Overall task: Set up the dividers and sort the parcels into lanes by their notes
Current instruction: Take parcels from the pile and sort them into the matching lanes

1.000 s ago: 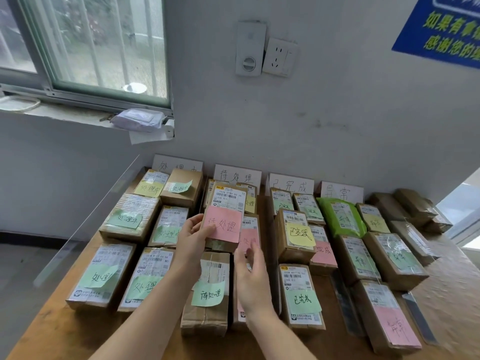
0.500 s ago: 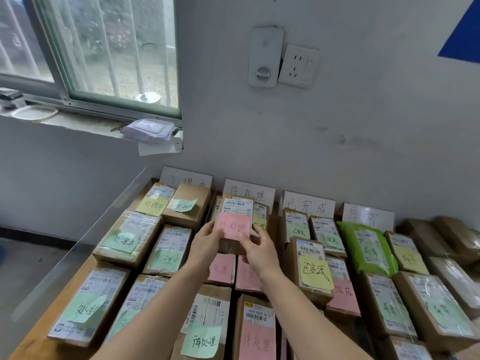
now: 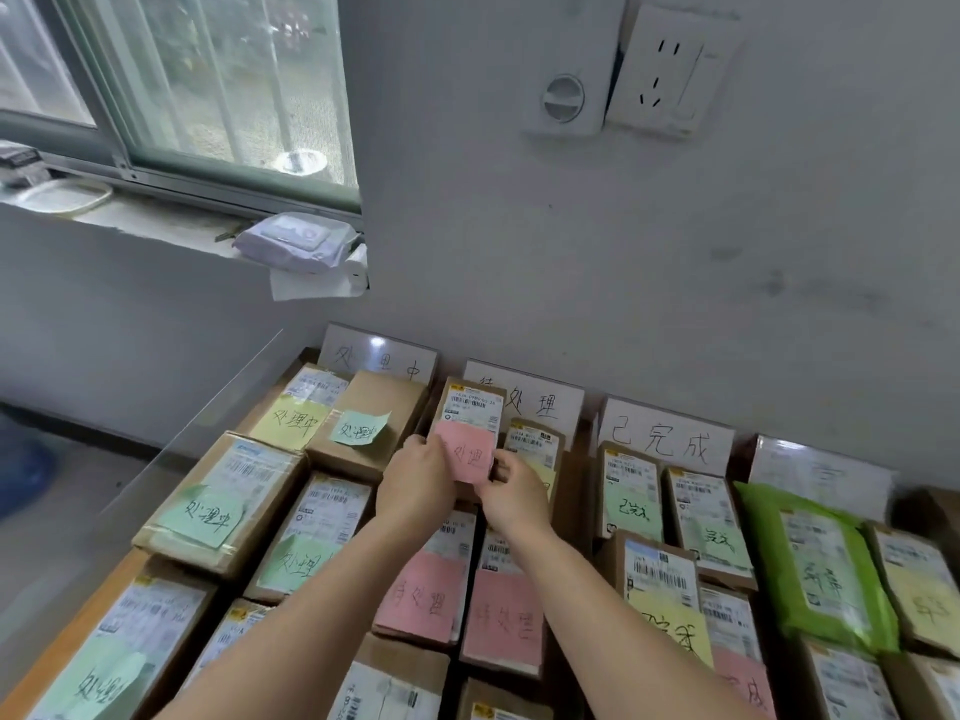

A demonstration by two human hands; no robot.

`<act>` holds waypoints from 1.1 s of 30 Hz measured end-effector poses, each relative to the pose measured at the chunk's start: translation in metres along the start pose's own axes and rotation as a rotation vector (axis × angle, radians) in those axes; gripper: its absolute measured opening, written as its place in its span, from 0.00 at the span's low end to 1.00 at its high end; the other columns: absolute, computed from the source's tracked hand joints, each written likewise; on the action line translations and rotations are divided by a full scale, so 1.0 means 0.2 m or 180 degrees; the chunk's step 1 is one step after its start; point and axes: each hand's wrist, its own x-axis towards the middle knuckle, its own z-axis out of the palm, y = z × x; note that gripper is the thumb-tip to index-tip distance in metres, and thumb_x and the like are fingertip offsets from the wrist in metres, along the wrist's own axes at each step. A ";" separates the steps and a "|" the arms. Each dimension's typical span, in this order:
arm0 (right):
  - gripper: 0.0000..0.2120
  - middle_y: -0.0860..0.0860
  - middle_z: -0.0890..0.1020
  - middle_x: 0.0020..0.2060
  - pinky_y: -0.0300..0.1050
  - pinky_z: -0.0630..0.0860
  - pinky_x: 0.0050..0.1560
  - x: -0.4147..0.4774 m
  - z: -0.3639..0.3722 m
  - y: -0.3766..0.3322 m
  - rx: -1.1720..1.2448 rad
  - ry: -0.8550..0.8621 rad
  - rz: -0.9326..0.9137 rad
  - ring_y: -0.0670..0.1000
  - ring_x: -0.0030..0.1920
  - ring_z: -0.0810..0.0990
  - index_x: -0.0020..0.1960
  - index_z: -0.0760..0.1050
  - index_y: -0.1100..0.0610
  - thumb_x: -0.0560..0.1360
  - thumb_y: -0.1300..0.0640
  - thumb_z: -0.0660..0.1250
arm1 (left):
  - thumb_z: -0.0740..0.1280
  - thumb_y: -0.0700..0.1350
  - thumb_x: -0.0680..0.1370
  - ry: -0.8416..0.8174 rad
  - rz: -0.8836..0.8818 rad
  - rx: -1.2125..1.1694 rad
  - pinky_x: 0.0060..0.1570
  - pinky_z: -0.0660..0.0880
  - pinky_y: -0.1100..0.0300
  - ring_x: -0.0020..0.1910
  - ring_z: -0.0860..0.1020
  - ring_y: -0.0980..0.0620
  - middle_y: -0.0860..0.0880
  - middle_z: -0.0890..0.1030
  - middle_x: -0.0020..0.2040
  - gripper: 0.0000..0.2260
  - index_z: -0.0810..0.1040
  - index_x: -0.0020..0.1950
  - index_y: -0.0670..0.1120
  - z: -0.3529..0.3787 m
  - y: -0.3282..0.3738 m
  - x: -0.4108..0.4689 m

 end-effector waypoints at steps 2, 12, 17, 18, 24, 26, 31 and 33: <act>0.17 0.48 0.79 0.63 0.39 0.73 0.54 0.02 0.01 0.03 -0.0141 -0.0003 -0.0102 0.49 0.64 0.76 0.67 0.74 0.51 0.79 0.56 0.66 | 0.60 0.37 0.78 -0.0058 0.0042 0.0223 0.44 0.69 0.57 0.53 0.76 0.45 0.43 0.75 0.57 0.09 0.73 0.57 0.40 0.02 0.02 0.01; 0.14 0.48 0.80 0.59 0.43 0.75 0.56 0.01 0.00 0.05 -0.0438 0.0015 -0.0407 0.50 0.61 0.77 0.65 0.75 0.51 0.79 0.55 0.65 | 0.63 0.37 0.78 -0.0010 0.0268 0.0943 0.57 0.73 0.56 0.63 0.68 0.46 0.44 0.69 0.64 0.15 0.69 0.65 0.42 0.03 0.05 -0.02; 0.18 0.50 0.77 0.64 0.44 0.73 0.60 -0.09 -0.11 0.05 -0.0954 -0.0008 -0.0621 0.51 0.64 0.75 0.69 0.72 0.53 0.80 0.55 0.64 | 0.64 0.44 0.78 -0.0003 0.0510 0.1081 0.58 0.72 0.56 0.64 0.68 0.47 0.48 0.72 0.64 0.15 0.71 0.65 0.45 -0.03 0.03 -0.08; 0.18 0.50 0.77 0.64 0.44 0.73 0.60 -0.12 -0.14 0.05 -0.1185 -0.0003 -0.0662 0.51 0.64 0.75 0.69 0.72 0.54 0.80 0.55 0.64 | 0.64 0.45 0.79 -0.0003 0.0582 0.1080 0.57 0.72 0.56 0.63 0.69 0.48 0.48 0.73 0.64 0.14 0.71 0.64 0.46 -0.05 0.04 -0.10; 0.20 0.53 0.77 0.61 0.50 0.75 0.59 -0.39 -0.30 0.05 -0.2297 0.0099 -0.0726 0.55 0.62 0.73 0.69 0.71 0.54 0.79 0.50 0.64 | 0.63 0.48 0.80 0.0054 0.1164 0.1220 0.58 0.73 0.54 0.64 0.70 0.48 0.49 0.74 0.62 0.14 0.73 0.64 0.46 -0.15 0.09 -0.29; 0.22 0.53 0.77 0.60 0.49 0.74 0.59 -0.51 -0.35 0.06 -0.2468 0.0220 -0.0727 0.54 0.61 0.73 0.70 0.70 0.54 0.78 0.48 0.65 | 0.64 0.46 0.80 0.0021 0.1316 0.1205 0.58 0.74 0.54 0.63 0.71 0.49 0.49 0.74 0.62 0.14 0.73 0.64 0.46 -0.17 0.11 -0.38; 0.22 0.53 0.75 0.63 0.53 0.72 0.63 -0.81 -0.49 0.11 -0.2704 0.0478 -0.0594 0.56 0.65 0.72 0.67 0.71 0.53 0.76 0.47 0.67 | 0.65 0.44 0.79 0.0040 0.1748 0.1213 0.54 0.76 0.55 0.60 0.73 0.50 0.49 0.76 0.60 0.13 0.74 0.64 0.47 -0.17 0.20 -0.61; 0.23 0.54 0.74 0.64 0.53 0.73 0.62 -0.92 -0.57 0.14 -0.2809 0.0503 -0.0491 0.57 0.66 0.71 0.68 0.70 0.54 0.76 0.47 0.67 | 0.65 0.44 0.79 0.0016 0.1925 0.1212 0.56 0.76 0.54 0.61 0.73 0.49 0.48 0.76 0.62 0.14 0.73 0.65 0.47 -0.16 0.25 -0.71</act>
